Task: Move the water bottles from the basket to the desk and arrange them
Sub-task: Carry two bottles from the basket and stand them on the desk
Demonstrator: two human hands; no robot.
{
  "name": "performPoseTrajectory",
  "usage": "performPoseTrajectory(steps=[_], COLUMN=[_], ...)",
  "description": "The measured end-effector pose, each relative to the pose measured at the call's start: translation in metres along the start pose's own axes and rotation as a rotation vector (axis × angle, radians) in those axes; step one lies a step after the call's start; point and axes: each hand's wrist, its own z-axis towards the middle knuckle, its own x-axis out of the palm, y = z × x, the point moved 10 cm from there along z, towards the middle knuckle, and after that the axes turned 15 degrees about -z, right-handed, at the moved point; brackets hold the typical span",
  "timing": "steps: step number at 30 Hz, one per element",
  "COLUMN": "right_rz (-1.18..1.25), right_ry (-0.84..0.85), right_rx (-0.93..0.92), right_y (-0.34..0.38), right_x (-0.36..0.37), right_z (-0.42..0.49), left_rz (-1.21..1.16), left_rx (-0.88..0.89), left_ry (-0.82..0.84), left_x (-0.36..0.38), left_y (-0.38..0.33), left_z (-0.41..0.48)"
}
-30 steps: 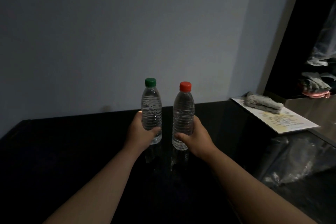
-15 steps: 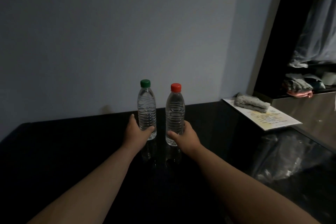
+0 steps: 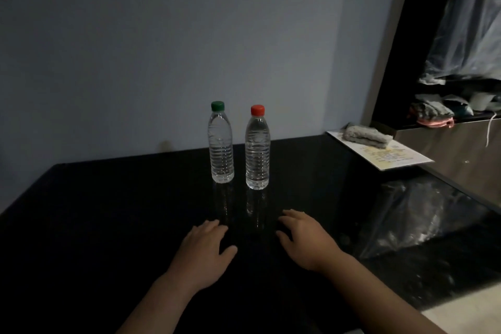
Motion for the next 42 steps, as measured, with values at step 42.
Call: performPoseTrajectory(steps=[42], right_rz=[0.038], right_ry=[0.345], right_rx=[0.117], right_y=[-0.056], right_x=[-0.103], right_z=[-0.008], left_rz=[-0.13], left_rx=[-0.146], left_ry=[0.45], left_x=[-0.053], left_y=[-0.094], left_z=[0.062])
